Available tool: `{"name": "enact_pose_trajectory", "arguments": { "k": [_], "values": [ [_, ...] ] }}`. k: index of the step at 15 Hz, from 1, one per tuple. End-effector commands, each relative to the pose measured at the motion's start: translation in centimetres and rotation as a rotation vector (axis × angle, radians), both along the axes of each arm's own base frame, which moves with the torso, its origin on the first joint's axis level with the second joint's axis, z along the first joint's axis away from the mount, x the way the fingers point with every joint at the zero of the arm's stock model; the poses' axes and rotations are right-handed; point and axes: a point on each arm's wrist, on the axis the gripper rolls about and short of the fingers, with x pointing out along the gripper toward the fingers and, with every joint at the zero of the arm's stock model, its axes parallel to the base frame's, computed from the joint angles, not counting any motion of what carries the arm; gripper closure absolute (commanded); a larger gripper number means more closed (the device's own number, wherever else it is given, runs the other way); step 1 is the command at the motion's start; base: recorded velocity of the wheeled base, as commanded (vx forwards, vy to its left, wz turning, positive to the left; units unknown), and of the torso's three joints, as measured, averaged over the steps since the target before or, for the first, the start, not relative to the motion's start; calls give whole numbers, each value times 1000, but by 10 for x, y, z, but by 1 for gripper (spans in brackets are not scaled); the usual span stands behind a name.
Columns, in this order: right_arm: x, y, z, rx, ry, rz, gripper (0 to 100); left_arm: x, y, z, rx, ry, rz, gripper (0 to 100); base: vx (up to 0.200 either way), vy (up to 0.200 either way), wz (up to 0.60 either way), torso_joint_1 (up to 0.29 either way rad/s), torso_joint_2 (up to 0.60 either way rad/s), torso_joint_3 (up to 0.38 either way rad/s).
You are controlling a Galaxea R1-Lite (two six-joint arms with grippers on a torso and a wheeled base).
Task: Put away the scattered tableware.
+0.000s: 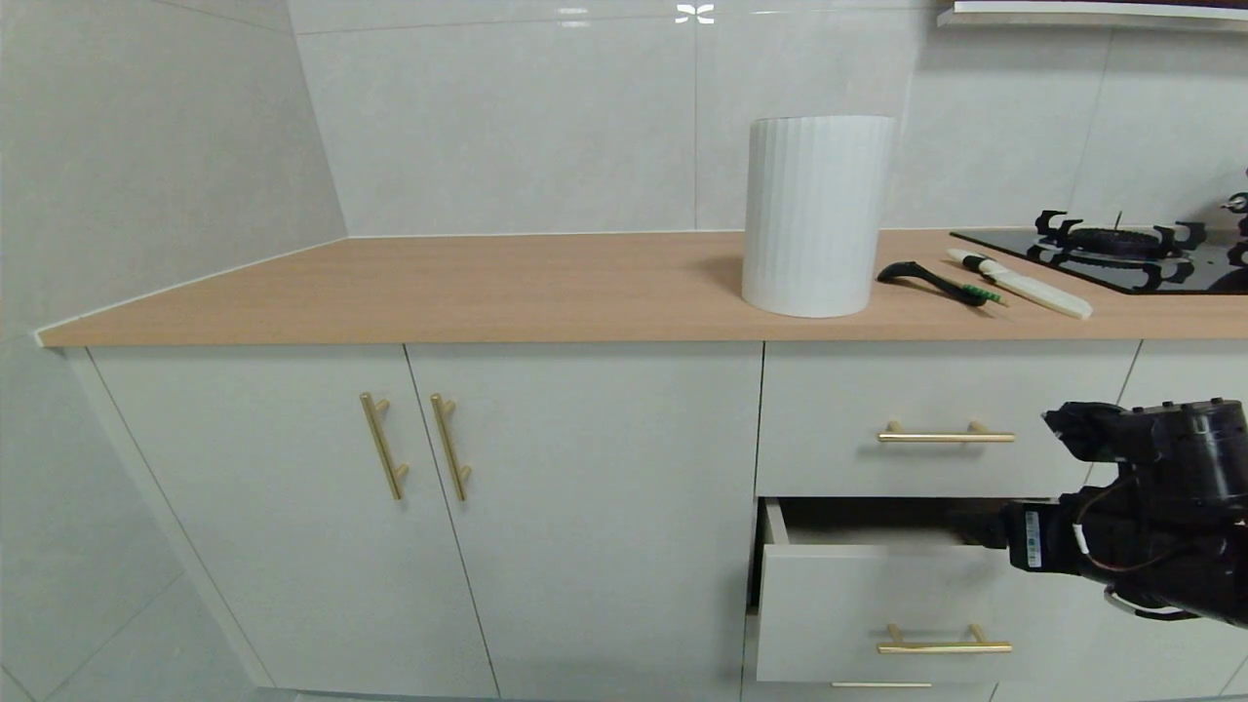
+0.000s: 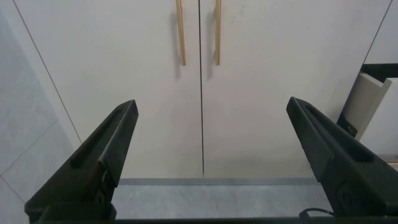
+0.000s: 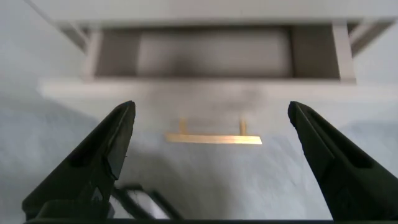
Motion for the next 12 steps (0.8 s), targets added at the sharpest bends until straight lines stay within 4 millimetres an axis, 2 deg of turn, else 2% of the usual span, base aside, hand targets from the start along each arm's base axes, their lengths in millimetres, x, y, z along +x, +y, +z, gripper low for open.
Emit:
{"name": "enact_pose_trajectory", "arguments": {
  "k": [1,5,6,7,12],
  "values": [
    [21,5,-34,-19,64,-11,0,0,0,0,0,-1,0,0,0,0,0,0,0,0],
    [41,9,-75,-9,26,-49,0,0,0,0,0,-1,0,0,0,0,0,0,0,0],
    [42,9,-76,-11,27,-52,0,0,0,0,0,-1,0,0,0,0,0,0,0,0],
    [48,10,-90,-27,8,-77,0,0,0,0,0,-1,0,0,0,0,0,0,0,0],
    [57,16,-107,-38,-51,-99,0,0,0,0,0,-1,0,0,0,0,0,0,0,0]
  ]
}}
